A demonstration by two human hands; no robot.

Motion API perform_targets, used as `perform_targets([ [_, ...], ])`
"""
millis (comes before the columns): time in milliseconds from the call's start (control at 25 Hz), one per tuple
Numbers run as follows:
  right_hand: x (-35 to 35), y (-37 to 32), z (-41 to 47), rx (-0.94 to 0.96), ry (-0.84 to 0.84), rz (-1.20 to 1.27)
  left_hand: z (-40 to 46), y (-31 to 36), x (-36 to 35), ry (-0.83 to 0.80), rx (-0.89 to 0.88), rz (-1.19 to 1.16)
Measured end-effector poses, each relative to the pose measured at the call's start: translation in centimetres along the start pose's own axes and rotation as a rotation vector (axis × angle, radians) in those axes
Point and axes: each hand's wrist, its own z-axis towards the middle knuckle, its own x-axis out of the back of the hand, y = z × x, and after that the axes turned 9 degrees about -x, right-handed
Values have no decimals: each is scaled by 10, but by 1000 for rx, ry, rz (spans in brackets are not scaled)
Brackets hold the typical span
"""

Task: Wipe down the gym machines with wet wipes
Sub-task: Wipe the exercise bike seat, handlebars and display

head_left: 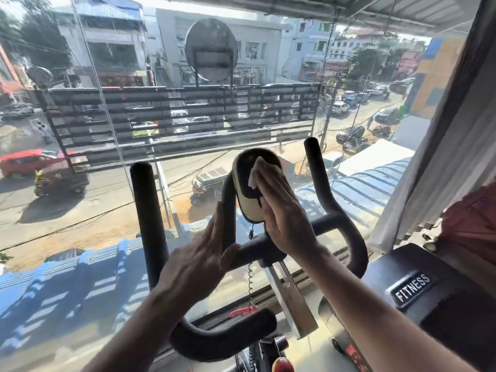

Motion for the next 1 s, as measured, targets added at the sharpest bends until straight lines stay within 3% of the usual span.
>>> perform_targets([
  [160,-3,-6,24,-191,-5,-129,-14,-18,-16,69,-104,176],
  [200,-6,-13,34,-167,-36,-216,-15,-22,-18,80,-127,247],
  [360,-3,-18,2,236,-188,-436,-27,-32,-18,100,-76,430],
  [520,8,4,-59,303,-246,-395,-34,-41,-23,145,32,461],
  [760,-14,-13,-50,-188,-58,-149,-33,-40,-24,149,26,489],
  [920,-18,-16,-11,-325,62,-97,-30,-39,-22,143,5,481],
  [1000,-11,-12,10,-249,10,-187,-30,-39,-21,135,-2,477],
])
